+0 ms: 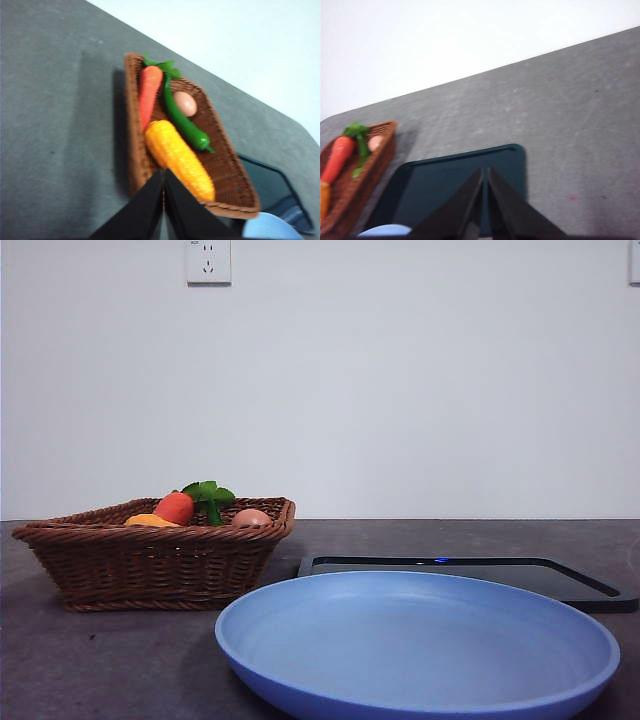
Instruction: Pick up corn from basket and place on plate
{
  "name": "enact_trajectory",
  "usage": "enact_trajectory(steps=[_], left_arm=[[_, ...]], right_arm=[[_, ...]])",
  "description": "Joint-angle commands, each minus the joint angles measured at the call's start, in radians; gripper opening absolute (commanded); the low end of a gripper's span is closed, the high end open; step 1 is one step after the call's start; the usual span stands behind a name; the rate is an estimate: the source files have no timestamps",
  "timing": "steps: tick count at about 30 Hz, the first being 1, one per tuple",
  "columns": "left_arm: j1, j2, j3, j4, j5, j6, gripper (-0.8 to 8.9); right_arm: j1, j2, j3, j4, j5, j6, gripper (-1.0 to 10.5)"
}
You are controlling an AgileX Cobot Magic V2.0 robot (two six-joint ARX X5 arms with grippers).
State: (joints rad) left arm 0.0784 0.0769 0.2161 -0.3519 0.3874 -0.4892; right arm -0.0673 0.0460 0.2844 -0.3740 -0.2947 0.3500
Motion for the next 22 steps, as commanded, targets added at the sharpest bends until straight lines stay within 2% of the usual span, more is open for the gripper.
enact_trajectory(steps=[1, 6, 11, 14, 22], left_arm=[[0.003, 0.048, 0.065, -0.024, 0.035, 0.017, 0.06], [0.002, 0.166, 0.186, -0.094, 0.13, 0.109, 0.06], [-0.016, 0.279, 0.299, -0.204, 0.167, 0.219, 0.06], [-0.035, 0.342, 0.351, -0.273, 0.181, 0.269, 0.06], [-0.109, 0.47, 0.423, -0.395, 0.222, 0.331, 0.06]], right_arm=[[0.0, 0.045, 0.068, -0.043, -0.038, -0.019, 0.0], [0.0, 0.169, 0.197, -0.187, -0.156, -0.105, 0.0], [0.001, 0.31, 0.323, -0.353, -0.265, -0.211, 0.0], [0.009, 0.386, 0.385, -0.426, -0.322, -0.243, 0.0], [0.098, 0.548, 0.475, -0.536, -0.344, -0.31, 0.0]])
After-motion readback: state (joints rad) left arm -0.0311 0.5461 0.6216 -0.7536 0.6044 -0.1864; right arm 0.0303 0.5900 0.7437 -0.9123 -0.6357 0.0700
